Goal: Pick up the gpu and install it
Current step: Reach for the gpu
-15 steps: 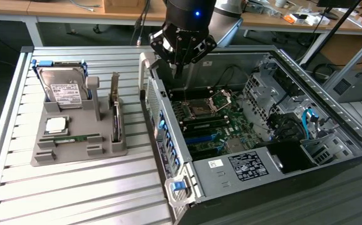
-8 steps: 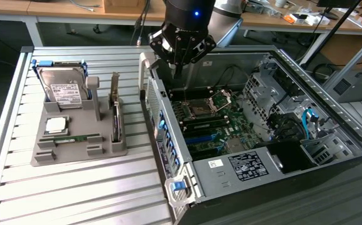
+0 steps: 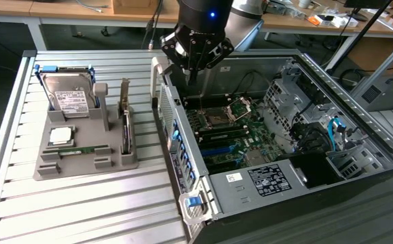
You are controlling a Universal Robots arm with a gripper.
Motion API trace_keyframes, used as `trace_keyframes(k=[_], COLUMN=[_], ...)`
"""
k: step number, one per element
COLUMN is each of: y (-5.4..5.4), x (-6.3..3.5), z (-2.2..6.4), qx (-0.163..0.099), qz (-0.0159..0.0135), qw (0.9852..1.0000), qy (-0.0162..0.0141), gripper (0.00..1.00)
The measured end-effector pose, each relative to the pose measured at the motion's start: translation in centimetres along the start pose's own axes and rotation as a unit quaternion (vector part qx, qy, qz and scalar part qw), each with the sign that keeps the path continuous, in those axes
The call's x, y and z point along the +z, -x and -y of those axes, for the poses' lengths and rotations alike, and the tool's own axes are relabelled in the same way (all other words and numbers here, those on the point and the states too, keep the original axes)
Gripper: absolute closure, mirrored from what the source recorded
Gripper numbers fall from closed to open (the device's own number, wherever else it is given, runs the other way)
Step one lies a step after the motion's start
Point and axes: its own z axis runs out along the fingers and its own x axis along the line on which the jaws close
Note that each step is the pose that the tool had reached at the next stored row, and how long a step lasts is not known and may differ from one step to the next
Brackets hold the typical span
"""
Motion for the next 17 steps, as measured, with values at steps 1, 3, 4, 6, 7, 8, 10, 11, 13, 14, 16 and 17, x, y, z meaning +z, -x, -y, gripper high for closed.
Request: trace_keyframes(k=[1,3,4,6,7,8,10,11,13,14,16,17], y=[-0.02,-0.08,-0.11,-0.14,-0.16,-0.18,-0.23,-0.25,-0.30,-0.35,-0.39,-0.41], x=[0.00,0.00,0.00,0.00,0.00,0.00,-0.01,0.00,-0.01,-0.01,-0.01,-0.01], z=[0.00,0.01,0.01,0.01,0.01,0.01,0.02,0.02,0.02,0.03,0.03,0.03], qx=[0.000,0.000,0.000,0.000,0.000,0.000,0.000,0.000,0.000,0.000,0.000,0.000], qz=[0.0000,0.0000,0.0000,0.0000,0.0000,0.0000,0.0000,0.0000,0.0000,0.0000,0.0000,0.0000], qw=[1.0000,1.0000,1.0000,1.0000,1.0000,1.0000,1.0000,1.0000,1.0000,1.0000,1.0000,1.0000], qy=[0.0000,0.0000,0.0000,0.0000,0.0000,0.0000,0.0000,0.0000,0.0000,0.0000,0.0000,0.0000], gripper=[0.90,0.90,0.90,0.90,0.90,0.90,0.90,0.90,0.90,0.90,0.90,0.90])
